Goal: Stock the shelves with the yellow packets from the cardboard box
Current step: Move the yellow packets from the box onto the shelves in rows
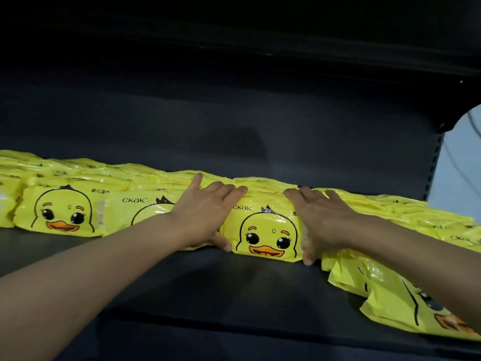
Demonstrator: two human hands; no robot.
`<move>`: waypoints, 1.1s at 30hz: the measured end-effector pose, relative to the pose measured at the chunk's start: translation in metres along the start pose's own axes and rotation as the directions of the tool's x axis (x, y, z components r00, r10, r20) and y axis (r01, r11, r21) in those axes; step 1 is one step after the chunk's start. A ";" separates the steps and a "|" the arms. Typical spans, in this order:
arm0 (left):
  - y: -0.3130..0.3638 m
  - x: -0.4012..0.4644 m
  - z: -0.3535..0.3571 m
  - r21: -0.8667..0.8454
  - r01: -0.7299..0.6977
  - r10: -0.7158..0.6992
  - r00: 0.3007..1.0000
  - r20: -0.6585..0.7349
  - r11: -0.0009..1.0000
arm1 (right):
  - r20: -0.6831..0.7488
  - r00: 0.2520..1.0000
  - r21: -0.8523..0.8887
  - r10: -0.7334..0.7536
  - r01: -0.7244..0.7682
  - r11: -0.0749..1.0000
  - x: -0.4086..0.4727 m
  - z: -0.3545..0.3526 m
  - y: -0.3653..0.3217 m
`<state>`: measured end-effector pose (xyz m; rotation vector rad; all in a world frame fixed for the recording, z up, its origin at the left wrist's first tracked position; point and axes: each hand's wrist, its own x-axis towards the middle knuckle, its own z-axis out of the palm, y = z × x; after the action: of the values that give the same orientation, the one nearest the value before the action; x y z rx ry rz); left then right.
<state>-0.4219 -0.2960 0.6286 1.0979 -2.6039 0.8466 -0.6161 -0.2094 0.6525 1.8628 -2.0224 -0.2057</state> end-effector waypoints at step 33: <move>-0.090 -0.072 0.014 0.109 0.314 -0.329 0.931 0.160 0.943 | -0.386 0.907 0.027 -0.167 0.192 0.981 0.025 -0.013 -0.110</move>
<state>-0.3072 -0.3117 0.6290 1.6361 -2.4354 0.8169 -0.5108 -0.2446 0.6294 1.9500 -1.6121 0.1674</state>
